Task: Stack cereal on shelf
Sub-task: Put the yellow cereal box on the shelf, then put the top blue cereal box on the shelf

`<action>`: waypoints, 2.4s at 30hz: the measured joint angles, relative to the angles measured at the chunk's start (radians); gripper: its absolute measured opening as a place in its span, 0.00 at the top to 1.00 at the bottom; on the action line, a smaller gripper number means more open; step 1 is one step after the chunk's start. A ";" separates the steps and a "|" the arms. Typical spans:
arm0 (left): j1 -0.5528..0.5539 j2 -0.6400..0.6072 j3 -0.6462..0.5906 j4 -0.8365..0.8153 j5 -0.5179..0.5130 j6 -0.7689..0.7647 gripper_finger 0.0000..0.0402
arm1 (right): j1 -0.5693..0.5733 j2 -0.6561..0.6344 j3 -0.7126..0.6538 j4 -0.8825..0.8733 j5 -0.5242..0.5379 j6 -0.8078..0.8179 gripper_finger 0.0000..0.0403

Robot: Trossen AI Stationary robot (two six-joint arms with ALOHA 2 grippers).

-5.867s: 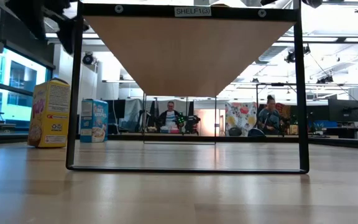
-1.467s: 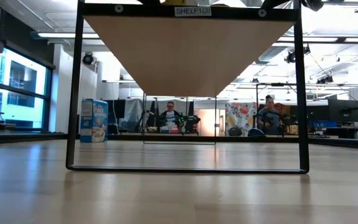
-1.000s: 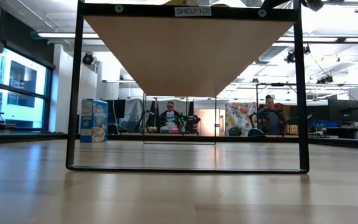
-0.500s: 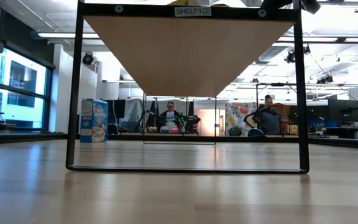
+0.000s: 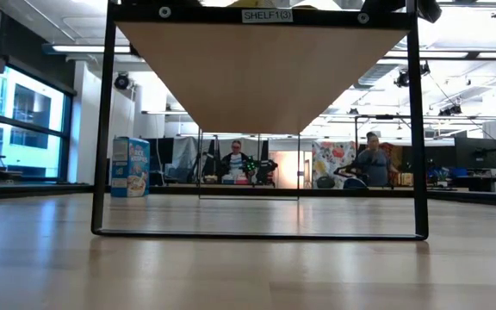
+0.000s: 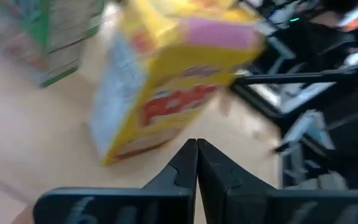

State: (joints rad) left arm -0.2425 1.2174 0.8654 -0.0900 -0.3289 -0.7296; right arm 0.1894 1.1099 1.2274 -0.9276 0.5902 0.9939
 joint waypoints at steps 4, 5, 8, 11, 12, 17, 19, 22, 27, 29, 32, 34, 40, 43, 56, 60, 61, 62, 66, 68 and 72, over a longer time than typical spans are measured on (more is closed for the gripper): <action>0.034 0.034 -0.010 0.000 -0.015 -0.011 1.00 | 0.000 0.000 0.000 -0.001 0.000 -0.005 1.00; 0.045 0.040 -0.010 0.000 -0.016 -0.011 1.00 | 0.000 0.000 0.000 -0.002 0.000 -0.005 1.00; 0.072 0.060 -0.010 0.017 -0.016 -0.011 1.00 | 0.000 0.000 0.000 -0.004 0.000 -0.004 1.00; 0.096 0.069 -0.010 0.012 -0.005 -0.013 1.00 | 0.000 0.000 0.000 -0.003 0.000 -0.004 1.00; 0.104 0.070 -0.010 0.011 0.000 -0.011 1.00 | 0.000 0.000 0.000 -0.004 0.000 -0.004 1.00; 0.139 0.069 -0.010 0.014 0.003 0.021 1.00 | 0.000 0.000 0.000 -0.003 0.000 -0.004 1.00; 0.156 0.069 -0.010 0.014 0.004 0.024 1.00 | 0.000 0.000 0.000 -0.004 0.000 -0.004 1.00; 0.179 0.069 -0.010 0.014 0.004 0.034 1.00 | 0.000 0.000 0.000 -0.004 0.000 -0.004 1.00; 0.207 0.069 -0.010 0.047 0.021 0.053 1.00 | 0.000 0.000 0.000 -0.003 0.005 -0.003 1.00; 0.218 0.069 -0.010 0.056 0.048 0.061 1.00 | 0.000 0.000 0.000 -0.003 0.007 -0.003 1.00; 0.229 0.060 -0.009 0.004 0.093 0.111 1.00 | 0.000 0.000 0.000 -0.003 0.007 0.002 1.00; 0.238 0.028 -0.010 -0.086 0.076 0.111 1.00 | 0.000 0.000 0.000 -0.004 0.007 0.003 1.00; 0.257 -0.015 -0.008 -0.194 0.160 0.060 1.00 | 0.000 0.000 0.000 -0.007 0.011 0.001 1.00; 0.244 0.005 -0.008 -0.166 0.241 0.021 1.00 | 0.000 0.000 0.000 -0.009 0.011 0.001 1.00; 0.252 0.110 -0.009 0.058 0.231 0.000 1.00 | 0.000 0.000 0.000 -0.011 0.024 0.019 1.00; 0.261 0.116 -0.009 0.058 0.250 0.015 1.00 | 0.000 0.000 0.000 -0.011 0.023 0.019 1.00; 0.263 0.111 -0.009 0.053 0.258 0.030 1.00 | 0.000 0.000 0.000 -0.011 0.022 0.019 1.00; 0.269 0.099 -0.010 0.034 0.262 0.044 1.00 | 0.000 0.000 0.000 -0.011 0.021 0.019 1.00; 0.318 -0.007 -0.010 -0.043 0.236 0.103 1.00 | 0.000 0.000 0.000 -0.014 0.021 0.019 1.00; 0.354 -0.081 -0.010 -0.100 0.199 0.160 1.00 | 0.000 0.000 0.000 -0.015 0.021 0.018 1.00; 0.434 -0.234 -0.009 -0.191 0.073 0.337 0.98 | 0.000 0.000 0.000 -0.018 0.025 0.019 1.00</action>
State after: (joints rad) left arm 0.1914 0.9834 0.8559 -0.2813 -0.2556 -0.3923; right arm 0.1896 1.1095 1.2270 -0.9453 0.6149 1.0130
